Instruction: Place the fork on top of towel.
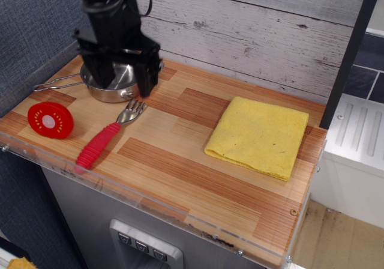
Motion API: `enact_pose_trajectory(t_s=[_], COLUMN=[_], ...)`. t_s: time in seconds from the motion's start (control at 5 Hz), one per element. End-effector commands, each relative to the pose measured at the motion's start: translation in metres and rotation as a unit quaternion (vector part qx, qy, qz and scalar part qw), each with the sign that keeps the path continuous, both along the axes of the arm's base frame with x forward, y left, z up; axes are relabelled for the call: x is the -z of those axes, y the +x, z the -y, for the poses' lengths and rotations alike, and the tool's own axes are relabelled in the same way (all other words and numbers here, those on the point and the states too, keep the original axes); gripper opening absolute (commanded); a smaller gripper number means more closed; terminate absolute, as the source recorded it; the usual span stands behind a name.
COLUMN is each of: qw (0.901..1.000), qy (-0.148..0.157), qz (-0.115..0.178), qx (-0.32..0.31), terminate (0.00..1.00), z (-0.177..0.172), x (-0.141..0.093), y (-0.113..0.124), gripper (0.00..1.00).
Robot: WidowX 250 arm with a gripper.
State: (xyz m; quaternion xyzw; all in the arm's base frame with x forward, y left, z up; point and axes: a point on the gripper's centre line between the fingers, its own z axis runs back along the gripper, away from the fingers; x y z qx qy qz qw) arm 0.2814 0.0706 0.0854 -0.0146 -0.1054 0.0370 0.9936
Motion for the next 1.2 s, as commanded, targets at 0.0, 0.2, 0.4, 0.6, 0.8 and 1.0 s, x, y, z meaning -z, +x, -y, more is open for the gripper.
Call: enact_pose_trajectory(t_s=[0.0,0.2,0.4,0.6,0.8,1.0], qw=[0.9988,0.9977,0.9966,0.9956,0.9947,0.9935], qy=[0.042,0.050,0.054,0.060,0.066,0.068], qz=[0.009,-0.021,-0.041,-0.057,-0.070,-0.086], qx=[-0.025,-0.042,-0.047,-0.045,-0.035,-0.034], terminate=[0.00,0.00,0.00,0.00,0.00,0.00], z=[-0.020,-0.024,-0.026,-0.026,-0.020,-0.019], x=[0.022,0.041,0.051,0.057,0.063,0.068], y=[-0.010,-0.007,-0.006,-0.007,-0.004,-0.004], gripper=[1.00,1.00,1.00,1.00,1.00,1.00])
